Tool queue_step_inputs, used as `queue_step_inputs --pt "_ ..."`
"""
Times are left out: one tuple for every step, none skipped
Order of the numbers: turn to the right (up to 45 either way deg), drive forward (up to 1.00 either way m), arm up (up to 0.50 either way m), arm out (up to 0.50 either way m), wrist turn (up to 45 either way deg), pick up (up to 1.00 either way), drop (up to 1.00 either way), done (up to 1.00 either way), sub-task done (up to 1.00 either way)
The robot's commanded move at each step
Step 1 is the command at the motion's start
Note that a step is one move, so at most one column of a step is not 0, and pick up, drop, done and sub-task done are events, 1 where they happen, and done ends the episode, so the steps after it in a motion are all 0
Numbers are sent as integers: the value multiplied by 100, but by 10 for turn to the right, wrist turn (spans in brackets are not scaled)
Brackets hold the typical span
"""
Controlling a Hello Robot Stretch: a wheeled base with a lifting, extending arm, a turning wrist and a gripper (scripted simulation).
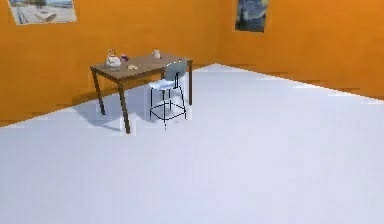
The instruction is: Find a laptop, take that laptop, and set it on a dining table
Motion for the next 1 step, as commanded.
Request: queue_step_inputs --pt "-450 0 0 0 0 0 0 0 0"
